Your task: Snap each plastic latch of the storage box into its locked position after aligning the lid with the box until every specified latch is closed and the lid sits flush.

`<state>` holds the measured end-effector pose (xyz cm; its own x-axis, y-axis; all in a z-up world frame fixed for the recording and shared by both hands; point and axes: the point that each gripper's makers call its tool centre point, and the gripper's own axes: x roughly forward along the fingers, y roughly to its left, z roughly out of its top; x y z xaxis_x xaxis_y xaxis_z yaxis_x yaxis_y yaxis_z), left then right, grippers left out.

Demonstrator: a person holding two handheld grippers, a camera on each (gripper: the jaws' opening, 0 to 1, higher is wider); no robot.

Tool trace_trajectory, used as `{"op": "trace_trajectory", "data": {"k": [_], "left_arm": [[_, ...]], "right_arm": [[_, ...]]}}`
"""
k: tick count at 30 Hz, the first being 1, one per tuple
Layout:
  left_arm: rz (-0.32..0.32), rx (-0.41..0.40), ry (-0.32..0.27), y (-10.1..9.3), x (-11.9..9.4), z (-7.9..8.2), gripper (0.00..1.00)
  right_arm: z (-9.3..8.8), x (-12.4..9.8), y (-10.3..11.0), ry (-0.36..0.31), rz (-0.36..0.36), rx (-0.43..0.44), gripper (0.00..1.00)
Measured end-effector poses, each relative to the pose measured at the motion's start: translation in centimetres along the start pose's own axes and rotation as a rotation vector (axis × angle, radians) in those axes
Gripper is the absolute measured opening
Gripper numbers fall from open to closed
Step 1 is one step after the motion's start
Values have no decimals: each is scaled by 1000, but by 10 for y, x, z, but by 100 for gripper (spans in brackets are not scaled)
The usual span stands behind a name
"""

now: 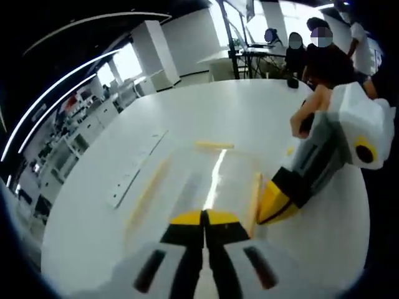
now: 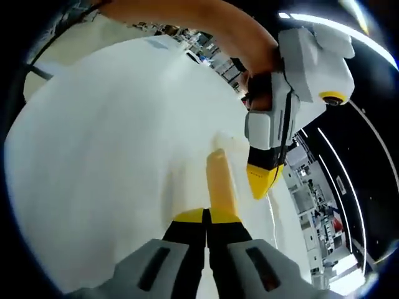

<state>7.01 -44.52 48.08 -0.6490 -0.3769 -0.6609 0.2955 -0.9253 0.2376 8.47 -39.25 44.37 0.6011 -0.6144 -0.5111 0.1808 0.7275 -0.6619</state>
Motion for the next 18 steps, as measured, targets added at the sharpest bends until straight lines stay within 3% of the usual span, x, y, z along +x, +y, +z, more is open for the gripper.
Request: {"op": "trace_trajectory", "data": {"k": [3, 18], "left_arm": [[-6, 5, -13, 0, 0, 0, 0], [-19, -15, -10, -1, -2, -1, 0]], "right_arm": [[-1, 1, 1, -3, -18, -36, 0], [1, 0, 2, -33, -9, -9, 0]]}}
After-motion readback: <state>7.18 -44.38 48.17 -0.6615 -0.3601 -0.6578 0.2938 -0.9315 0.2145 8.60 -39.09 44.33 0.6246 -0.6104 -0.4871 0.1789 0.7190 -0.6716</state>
